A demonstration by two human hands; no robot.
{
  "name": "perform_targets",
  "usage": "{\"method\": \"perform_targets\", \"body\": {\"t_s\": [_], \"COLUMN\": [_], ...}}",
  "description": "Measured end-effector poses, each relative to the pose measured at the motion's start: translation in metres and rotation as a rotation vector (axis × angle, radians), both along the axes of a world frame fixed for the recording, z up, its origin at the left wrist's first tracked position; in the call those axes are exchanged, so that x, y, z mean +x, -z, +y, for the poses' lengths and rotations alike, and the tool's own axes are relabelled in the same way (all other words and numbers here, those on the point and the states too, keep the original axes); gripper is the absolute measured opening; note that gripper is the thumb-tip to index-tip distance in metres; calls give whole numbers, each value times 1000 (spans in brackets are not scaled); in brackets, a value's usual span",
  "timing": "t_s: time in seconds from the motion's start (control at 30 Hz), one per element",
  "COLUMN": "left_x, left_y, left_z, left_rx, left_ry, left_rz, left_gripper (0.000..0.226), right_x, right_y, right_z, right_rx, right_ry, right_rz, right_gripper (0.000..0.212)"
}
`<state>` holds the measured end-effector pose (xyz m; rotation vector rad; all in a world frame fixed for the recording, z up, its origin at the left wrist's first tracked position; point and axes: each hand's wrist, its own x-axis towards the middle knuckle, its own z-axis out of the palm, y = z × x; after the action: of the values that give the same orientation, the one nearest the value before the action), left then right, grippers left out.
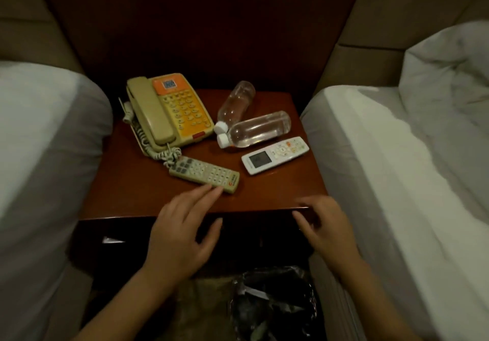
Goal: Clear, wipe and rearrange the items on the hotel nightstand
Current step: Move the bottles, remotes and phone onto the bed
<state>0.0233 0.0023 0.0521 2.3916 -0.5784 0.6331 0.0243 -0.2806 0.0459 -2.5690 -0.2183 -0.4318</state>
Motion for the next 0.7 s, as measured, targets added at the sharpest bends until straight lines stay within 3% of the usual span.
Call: {"method": "perform_targets", "body": {"t_s": [0.13,0.27,0.37,0.53,0.7], "left_x": [60,97,109,117,119], "left_y": [-9,5,16,27,30], "left_z": [-2,-12,-19,-24,-26], "left_rx": [183,393,412,307,386], "left_ry": [-42,-45,-31,5,44], "left_rz": [-24,112,203,145,113], "left_gripper": [54,63,63,61,68], "right_x": [92,151,171,186,189], "right_y": [-22,-32,-29,-28,-24], "right_z": [14,25,23,13,9], "right_rx": [-330,-563,-672,-699,-604], "right_ry": [-254,-388,-424,-438,-456], "right_rz": [5,146,258,401,375], "right_gripper": [47,67,71,71,69]}}
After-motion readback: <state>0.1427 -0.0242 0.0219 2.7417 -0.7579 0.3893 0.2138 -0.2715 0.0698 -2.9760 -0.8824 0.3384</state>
